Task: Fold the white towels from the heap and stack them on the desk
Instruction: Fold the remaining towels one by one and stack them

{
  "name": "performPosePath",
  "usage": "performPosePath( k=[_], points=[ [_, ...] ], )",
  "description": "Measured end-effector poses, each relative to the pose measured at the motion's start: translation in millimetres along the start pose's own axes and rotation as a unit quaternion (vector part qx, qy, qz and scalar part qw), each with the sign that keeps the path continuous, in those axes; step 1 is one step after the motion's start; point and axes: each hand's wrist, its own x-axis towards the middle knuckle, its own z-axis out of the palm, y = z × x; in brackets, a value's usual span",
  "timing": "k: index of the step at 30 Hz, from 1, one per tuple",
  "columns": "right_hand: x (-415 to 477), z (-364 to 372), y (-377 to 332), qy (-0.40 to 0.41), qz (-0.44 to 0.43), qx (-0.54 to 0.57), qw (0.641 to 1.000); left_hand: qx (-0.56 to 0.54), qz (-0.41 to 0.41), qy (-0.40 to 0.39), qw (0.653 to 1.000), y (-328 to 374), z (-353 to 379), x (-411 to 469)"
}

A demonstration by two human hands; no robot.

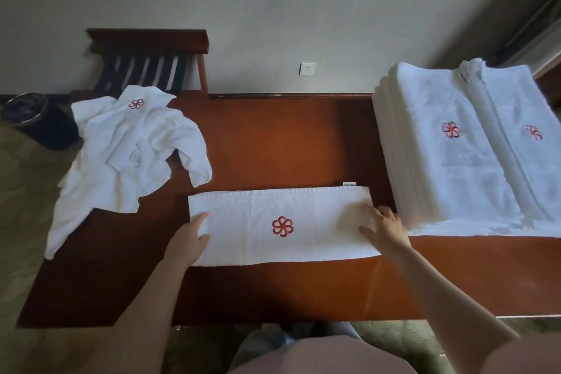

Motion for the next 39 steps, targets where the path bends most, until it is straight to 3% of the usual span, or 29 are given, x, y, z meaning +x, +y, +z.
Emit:
performPosePath(
  k=[7,13,26,31,39],
  points=[
    [19,-18,-6,-0.08,-0.015,0.073,0.994,-0.021,-0.024,-0.028,0.999,6,-6,-4],
    [18,-27,-14,-0.104,-0.023,0.082,0.991,-0.026,-0.001,0.016,1.0,14,-17,-12],
    [-25,-79,-54,0.071,-0.109,-0.005,0.991,-0.054,0.134,0.113,0.983,95,-42,-22],
    [-43,-126,-61,0.156,-0.153,-0.005,0.976,-0.058,0.171,0.167,0.969,159,-61,-29],
    [-40,-213,-17,0.262,-0.128,0.056,0.955,-0.047,0.249,0.246,0.936,287,-93,-23]
  ],
)
